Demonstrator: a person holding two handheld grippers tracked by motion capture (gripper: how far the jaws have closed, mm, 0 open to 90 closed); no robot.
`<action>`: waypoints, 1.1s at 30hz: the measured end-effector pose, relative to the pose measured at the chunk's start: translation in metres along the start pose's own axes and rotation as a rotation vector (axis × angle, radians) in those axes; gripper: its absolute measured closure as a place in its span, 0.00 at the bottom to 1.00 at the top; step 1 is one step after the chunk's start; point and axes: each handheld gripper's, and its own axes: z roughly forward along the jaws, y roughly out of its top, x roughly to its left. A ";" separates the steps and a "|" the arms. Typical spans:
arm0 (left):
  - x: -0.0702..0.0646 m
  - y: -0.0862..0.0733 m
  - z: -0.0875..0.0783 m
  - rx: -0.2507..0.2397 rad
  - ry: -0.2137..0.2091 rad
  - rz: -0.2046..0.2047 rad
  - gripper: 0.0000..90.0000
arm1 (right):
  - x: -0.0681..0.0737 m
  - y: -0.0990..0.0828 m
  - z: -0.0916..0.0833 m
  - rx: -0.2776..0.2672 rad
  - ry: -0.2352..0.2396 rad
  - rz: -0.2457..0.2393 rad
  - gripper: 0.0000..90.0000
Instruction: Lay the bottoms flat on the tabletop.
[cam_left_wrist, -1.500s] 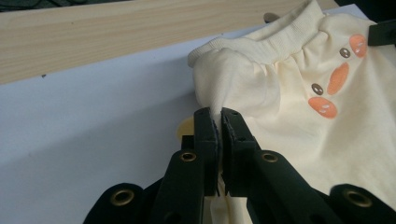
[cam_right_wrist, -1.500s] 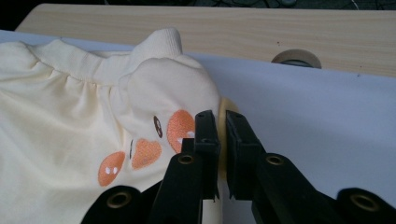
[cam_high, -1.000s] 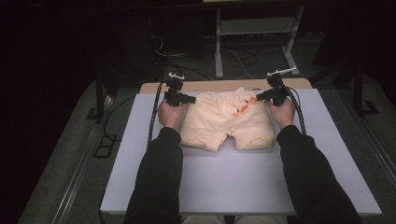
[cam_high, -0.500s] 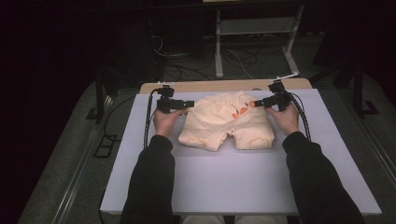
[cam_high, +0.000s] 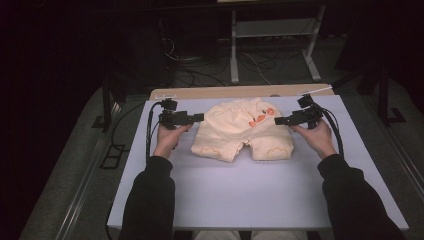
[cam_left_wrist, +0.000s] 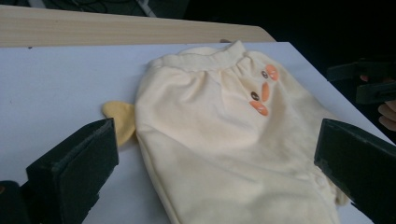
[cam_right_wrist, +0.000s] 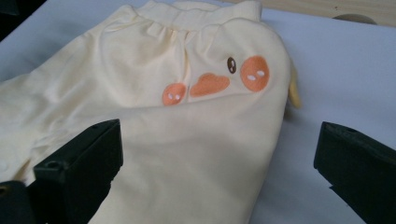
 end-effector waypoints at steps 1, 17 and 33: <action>-0.002 -0.002 -0.003 -0.008 -0.002 0.002 0.00 | 0.000 -0.003 -0.003 -0.007 0.009 0.002 0.01; -0.025 -0.020 -0.033 -0.011 -0.021 0.084 0.00 | 0.014 -0.035 -0.031 -0.019 0.076 -0.013 0.01; -0.029 -0.060 -0.045 -0.113 -0.108 0.052 0.01 | 0.022 -0.082 -0.050 -0.009 0.069 -0.021 0.01</action>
